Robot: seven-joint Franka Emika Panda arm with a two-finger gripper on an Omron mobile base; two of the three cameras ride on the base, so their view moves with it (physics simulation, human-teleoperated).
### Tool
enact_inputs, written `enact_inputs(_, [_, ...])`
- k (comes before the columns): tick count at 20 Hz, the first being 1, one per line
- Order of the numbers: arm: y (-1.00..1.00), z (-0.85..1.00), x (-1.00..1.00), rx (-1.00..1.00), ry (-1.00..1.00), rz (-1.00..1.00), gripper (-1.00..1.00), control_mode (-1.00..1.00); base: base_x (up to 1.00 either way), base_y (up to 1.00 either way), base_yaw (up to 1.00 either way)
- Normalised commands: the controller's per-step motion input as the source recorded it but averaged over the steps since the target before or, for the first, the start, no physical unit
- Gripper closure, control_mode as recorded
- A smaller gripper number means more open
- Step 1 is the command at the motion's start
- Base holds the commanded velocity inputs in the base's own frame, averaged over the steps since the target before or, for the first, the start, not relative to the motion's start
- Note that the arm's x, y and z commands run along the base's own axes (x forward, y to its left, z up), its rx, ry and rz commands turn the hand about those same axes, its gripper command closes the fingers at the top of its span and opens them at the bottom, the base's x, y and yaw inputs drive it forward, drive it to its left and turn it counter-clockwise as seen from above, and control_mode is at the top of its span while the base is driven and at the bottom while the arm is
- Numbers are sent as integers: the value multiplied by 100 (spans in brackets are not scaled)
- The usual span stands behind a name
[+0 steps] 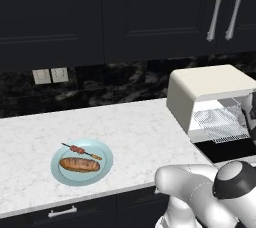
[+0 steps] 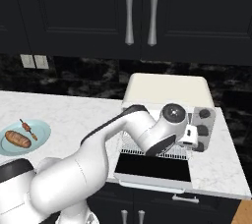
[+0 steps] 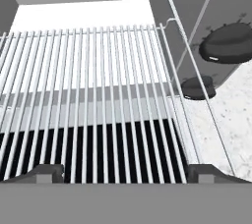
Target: Pick up the kebab skewer and baguette bread, and place them inside the toaster oven. Close the toaster oven door and start by setting the timer.
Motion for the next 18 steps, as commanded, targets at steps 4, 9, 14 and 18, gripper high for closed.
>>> enact_inputs(4, [13,55,-12,0,6,0,-100,-100,0,0,0])
enact_inputs(9, [25,32,-29,0,7,0,-100,-100,0,0,0])
enact_inputs(14, [66,16,-29,-2,5,0,-100,-100,0,0,0])
enact_inputs(18, [100,0,-23,-5,2,6,-100,-100,0,0,0])
